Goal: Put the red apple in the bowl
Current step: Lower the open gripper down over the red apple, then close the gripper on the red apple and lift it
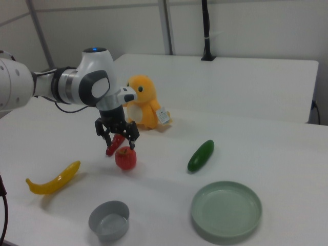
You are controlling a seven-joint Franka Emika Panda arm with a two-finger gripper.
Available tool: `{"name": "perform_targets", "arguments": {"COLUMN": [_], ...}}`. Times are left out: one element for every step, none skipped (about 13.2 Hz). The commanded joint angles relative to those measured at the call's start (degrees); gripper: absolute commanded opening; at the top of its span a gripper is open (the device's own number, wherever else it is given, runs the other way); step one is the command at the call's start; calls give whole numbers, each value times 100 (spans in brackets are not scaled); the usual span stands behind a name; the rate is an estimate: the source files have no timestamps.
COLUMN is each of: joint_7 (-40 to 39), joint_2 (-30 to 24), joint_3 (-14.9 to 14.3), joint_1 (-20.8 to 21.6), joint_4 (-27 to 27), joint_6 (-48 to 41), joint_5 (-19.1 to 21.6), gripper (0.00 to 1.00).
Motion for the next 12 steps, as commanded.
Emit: {"name": "perform_targets", "arguments": {"joint_7": [-130,-113,-113,-113,-113,-113,-113,-130,-130,-130,-113,-130], "joint_2": [196,266,319,363,390,407,434,434,425,399,294,154], "joint_3": [-27,-27,-27,-27,-27,-27,-27,-27,-27,-27,-18,-27], "joint_1": [16,25,25,34,42,60,77,78,78,78,78,60], "joint_4": [-156,-173,-182,-182,-182,-191,-182,-182,-182,-173,-165,-156], "joint_6": [278,339,436,472,481,489,490,472,455,420,332,166], "joint_5": [-292,-301,-310,-319,-423,-476,-503,-538,-547,-547,-539,-538], "gripper": [100,100,100,100,99,89,66,51,41,38,38,38]}}
